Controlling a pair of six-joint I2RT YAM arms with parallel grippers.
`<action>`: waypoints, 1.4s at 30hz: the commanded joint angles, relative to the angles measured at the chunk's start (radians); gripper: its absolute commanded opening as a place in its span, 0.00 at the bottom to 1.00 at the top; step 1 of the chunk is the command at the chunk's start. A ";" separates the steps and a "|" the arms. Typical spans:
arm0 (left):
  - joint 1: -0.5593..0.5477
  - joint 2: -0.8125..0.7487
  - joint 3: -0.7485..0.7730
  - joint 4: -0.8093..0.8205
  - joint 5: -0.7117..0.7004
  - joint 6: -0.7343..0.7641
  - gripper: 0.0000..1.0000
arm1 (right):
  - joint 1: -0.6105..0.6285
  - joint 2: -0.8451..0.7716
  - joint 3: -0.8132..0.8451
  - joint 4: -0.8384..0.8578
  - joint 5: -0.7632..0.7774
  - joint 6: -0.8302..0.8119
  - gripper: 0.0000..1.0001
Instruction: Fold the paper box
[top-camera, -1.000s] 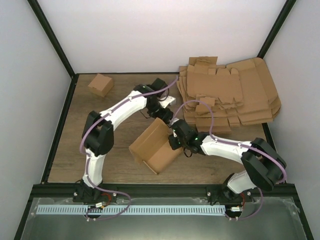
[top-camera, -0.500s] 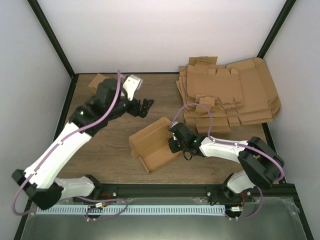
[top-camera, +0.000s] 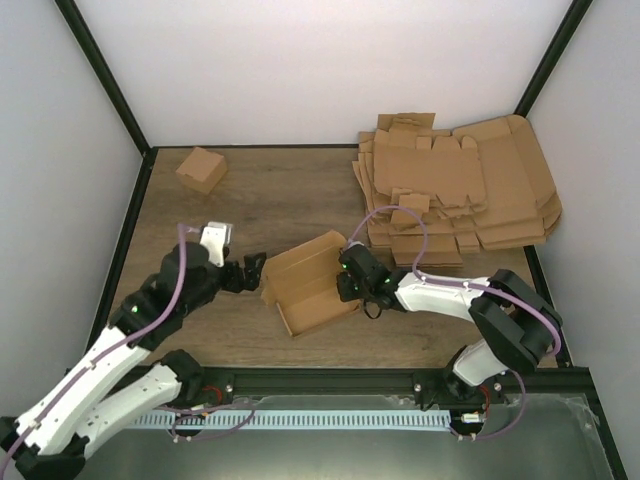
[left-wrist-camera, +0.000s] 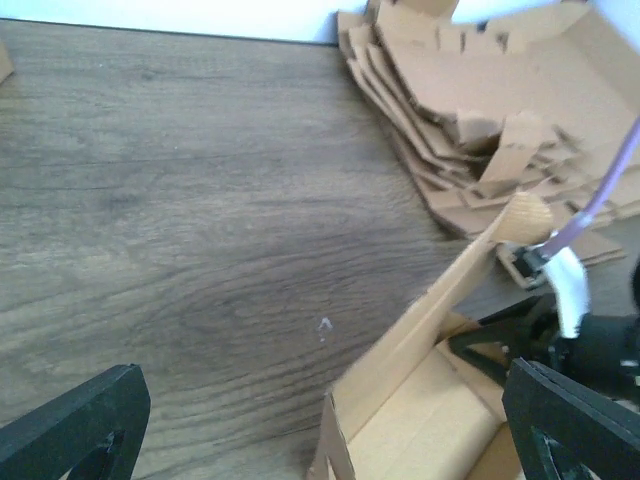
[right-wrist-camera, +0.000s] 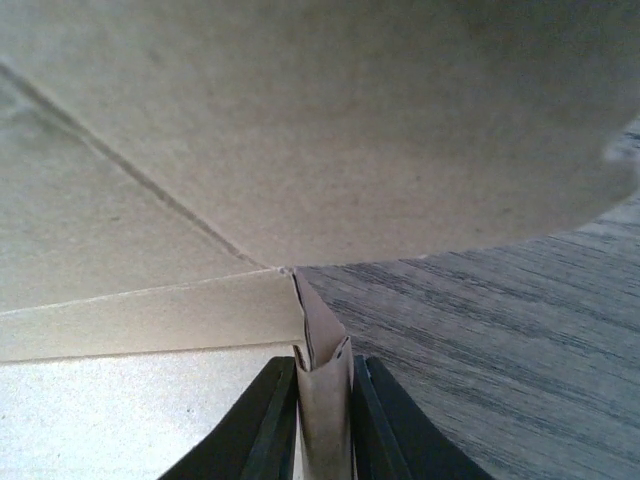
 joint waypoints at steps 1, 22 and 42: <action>0.001 -0.131 -0.102 0.114 0.045 -0.101 1.00 | -0.001 0.006 0.043 -0.011 0.031 0.041 0.18; 0.003 0.346 0.101 0.077 0.234 0.365 0.89 | 0.003 -0.010 0.024 -0.031 0.007 -0.098 0.28; 0.001 0.595 0.267 0.028 0.405 0.510 0.63 | 0.031 -0.117 -0.029 -0.172 -0.043 -0.038 0.56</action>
